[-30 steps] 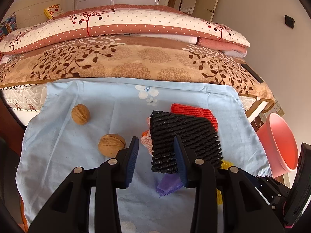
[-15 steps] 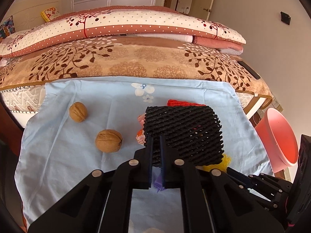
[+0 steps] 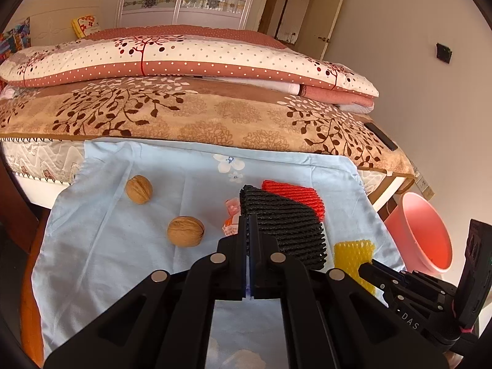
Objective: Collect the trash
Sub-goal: 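Lift both held foam nets off the sheet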
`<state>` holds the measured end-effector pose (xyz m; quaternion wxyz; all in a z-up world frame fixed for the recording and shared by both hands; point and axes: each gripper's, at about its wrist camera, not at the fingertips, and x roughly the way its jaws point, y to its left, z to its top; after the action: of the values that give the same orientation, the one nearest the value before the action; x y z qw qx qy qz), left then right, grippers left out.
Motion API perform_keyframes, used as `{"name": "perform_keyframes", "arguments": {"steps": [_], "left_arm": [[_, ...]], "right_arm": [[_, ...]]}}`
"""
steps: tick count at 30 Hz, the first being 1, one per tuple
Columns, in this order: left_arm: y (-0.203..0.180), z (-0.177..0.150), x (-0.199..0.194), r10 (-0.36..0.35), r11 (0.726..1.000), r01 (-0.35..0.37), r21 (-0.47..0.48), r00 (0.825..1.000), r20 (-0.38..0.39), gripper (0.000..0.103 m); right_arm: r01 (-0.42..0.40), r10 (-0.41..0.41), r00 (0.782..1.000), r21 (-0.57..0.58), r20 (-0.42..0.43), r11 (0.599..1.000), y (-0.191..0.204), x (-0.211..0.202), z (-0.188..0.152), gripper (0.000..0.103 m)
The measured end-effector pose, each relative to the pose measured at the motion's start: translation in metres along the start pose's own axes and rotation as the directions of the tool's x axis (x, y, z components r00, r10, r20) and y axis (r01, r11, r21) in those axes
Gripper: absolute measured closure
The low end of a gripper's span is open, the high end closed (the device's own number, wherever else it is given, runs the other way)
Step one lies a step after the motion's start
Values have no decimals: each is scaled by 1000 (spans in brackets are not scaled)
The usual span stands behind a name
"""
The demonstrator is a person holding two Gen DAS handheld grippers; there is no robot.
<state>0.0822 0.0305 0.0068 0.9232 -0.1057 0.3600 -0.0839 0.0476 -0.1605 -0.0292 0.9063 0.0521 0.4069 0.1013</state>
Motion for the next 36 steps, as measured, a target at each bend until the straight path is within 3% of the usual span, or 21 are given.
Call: {"name": "perform_keyframes", "arguments": {"steps": [1, 2, 4, 15, 19, 22, 25, 36], "left_arm": [[3, 0, -1, -6, 1000, 6, -21, 1000, 6, 99], [6, 1, -1, -9, 999, 9, -37, 1000, 5, 80], [10, 1, 0, -35, 997, 34, -74, 999, -8, 53], [10, -7, 43, -60, 987, 35, -157, 986, -155, 53], [9, -8, 42, -79, 985, 60, -164, 991, -112, 53], [3, -7, 44, -98, 986, 78, -145, 986, -133, 76], [0, -8, 41, -81, 989, 64, -134, 989, -123, 85], [-20, 5, -3, -72, 994, 73, -78, 997, 17, 89]], "right_arm": [[0, 0, 1000, 2, 4, 1000, -1, -2, 1, 96], [0, 0, 1000, 3, 7, 1000, -1, -3, 1, 96], [4, -4, 1000, 0, 13, 1000, -2, -6, 2, 96], [1, -2, 1000, 9, 18, 1000, -4, -7, 3, 96], [2, -2, 1000, 12, 17, 1000, -6, -7, 2, 96], [0, 0, 1000, 14, 17, 1000, -7, -8, 2, 96], [-1, 0, 1000, 10, 23, 1000, -7, -9, 1, 96], [12, -12, 996, 10, 93, 1000, -13, -30, 8, 96]]}}
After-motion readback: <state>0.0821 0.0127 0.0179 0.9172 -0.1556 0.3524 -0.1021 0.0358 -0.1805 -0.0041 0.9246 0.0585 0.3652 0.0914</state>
